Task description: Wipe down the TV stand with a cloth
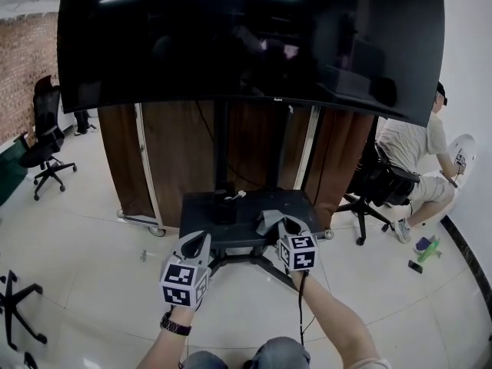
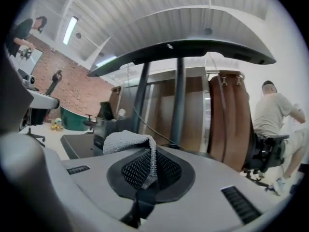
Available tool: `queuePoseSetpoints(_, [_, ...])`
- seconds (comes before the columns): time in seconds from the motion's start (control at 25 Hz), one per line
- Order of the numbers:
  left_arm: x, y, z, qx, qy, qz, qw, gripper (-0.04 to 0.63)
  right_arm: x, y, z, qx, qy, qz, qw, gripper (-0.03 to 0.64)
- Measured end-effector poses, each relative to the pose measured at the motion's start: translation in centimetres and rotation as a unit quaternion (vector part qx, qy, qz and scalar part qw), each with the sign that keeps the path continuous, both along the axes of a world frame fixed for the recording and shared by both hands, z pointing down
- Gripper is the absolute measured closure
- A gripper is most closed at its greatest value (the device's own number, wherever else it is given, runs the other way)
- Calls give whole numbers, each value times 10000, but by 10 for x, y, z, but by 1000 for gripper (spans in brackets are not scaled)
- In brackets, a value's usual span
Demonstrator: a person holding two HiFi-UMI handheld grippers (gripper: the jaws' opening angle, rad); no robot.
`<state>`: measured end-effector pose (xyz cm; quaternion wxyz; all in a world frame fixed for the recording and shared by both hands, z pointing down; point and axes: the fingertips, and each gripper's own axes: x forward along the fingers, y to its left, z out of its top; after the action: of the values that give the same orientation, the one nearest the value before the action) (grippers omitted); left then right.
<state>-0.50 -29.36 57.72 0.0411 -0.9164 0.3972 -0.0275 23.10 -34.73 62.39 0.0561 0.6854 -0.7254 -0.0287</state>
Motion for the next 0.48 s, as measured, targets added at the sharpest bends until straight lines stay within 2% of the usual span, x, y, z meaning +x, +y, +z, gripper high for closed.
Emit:
queuePoseSetpoints(0.16, [-8, -3, 9, -59, -5, -56, 10000, 569, 117, 34, 6, -116, -40, 1023, 9947, 609])
queuePoseSetpoints(0.32, [-18, -3, 20, -120, 0, -126, 9998, 569, 208, 86, 12, -24, -175, 2001, 9796, 609])
queuePoseSetpoints(0.4, [-25, -3, 28, -145, 23, -184, 9997, 569, 219, 113, 21, 87, -185, 2189, 9755, 609])
queuePoseSetpoints(0.48, [-35, -5, 36, -133, 41, -274, 9995, 569, 182, 123, 39, 146, -94, 1783, 9838, 609])
